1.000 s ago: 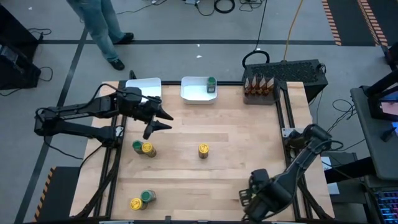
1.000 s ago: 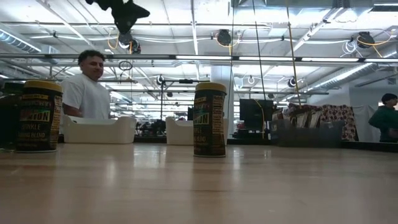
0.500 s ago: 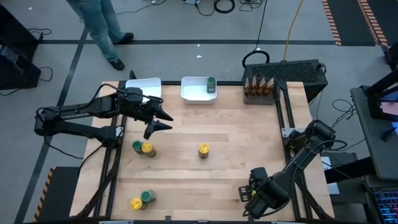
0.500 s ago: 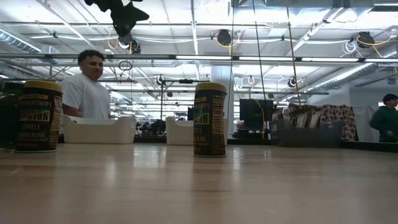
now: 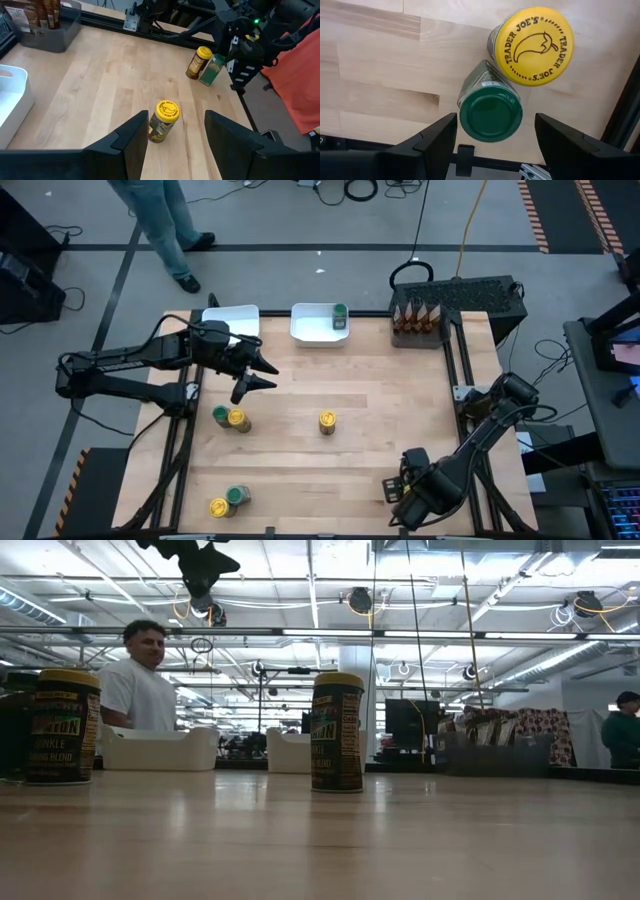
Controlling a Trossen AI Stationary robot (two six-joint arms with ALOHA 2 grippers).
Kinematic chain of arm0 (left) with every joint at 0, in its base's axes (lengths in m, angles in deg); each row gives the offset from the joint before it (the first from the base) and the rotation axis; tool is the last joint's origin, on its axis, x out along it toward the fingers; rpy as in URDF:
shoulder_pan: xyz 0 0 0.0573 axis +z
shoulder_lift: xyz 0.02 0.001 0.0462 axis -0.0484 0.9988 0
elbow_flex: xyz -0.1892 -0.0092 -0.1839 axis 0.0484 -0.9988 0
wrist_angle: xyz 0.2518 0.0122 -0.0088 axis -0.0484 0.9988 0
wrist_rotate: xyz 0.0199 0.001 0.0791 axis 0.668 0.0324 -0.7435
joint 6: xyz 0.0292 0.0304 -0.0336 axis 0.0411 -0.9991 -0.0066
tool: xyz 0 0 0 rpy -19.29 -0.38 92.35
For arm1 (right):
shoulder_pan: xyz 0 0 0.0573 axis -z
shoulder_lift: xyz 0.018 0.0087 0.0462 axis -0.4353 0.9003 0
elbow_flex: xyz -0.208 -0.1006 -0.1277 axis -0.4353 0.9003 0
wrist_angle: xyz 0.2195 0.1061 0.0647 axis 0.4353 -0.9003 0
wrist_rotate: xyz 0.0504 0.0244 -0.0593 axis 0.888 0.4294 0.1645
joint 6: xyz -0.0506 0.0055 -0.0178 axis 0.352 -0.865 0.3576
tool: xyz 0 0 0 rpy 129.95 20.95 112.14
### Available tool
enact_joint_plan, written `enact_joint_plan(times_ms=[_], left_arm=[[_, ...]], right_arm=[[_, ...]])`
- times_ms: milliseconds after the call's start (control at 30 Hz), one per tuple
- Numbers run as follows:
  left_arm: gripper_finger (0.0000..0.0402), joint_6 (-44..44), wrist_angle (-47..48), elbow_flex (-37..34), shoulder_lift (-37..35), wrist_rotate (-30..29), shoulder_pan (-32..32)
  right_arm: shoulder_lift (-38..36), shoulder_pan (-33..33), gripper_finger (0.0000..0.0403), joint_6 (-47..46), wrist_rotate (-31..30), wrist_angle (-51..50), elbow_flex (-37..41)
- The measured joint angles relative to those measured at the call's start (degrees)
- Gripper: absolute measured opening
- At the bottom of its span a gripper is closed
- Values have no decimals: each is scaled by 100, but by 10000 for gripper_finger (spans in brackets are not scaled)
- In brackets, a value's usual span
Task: Sort spices by type
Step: Put the bottom right green seasoning bottle into the right white bin
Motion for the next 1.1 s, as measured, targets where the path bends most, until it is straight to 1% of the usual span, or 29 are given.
enact_joint_plan(times_ms=[167, 667, 867, 1100], left_arm=[[199, -56, -1, 0, 0, 0, 0], [199, -196, 3, 0, 0, 2, 0], [199, -288, 9, 0, 0, 4, 0], [199, -292, 14, 0, 0, 5, 0]], right_arm=[[5, 18, 248, 41, -107, 4, 0], [10, 18, 248, 148, -103, 26, 0], [200, 14, 248, 257, -62, 13, 2], [202, 15, 248, 217, -97, -15, 2]])
